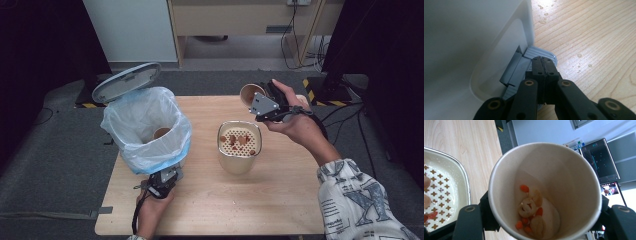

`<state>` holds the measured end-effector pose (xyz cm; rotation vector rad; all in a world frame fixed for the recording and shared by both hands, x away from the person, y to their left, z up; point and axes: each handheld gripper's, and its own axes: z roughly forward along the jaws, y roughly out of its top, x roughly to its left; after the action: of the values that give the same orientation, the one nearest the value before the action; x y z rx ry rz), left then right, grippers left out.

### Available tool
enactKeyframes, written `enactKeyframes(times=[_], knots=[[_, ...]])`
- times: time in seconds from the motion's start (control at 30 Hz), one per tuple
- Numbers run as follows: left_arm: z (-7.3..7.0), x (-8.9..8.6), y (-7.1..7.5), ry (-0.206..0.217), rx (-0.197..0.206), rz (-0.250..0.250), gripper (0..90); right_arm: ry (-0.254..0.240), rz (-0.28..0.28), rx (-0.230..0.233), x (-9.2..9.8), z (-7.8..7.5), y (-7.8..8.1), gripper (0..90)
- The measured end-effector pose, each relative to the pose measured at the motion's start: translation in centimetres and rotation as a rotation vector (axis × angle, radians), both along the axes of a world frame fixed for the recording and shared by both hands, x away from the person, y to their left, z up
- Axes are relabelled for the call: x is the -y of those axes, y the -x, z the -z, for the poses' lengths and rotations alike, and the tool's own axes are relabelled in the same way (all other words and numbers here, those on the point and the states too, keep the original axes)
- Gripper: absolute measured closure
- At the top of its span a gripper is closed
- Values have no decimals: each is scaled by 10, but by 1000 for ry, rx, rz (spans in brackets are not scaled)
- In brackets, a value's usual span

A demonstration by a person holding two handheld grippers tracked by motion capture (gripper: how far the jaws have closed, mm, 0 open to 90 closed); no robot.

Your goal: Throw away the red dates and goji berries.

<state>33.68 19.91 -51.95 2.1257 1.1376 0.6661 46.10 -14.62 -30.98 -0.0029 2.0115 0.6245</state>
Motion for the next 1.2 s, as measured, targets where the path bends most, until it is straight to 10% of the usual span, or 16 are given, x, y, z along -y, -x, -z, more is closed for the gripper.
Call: enactKeyframes(times=[1.2], knots=[[0, 1, 0, 6, -4, -6, 888, 175, 2, 119, -8, -13, 12, 318]])
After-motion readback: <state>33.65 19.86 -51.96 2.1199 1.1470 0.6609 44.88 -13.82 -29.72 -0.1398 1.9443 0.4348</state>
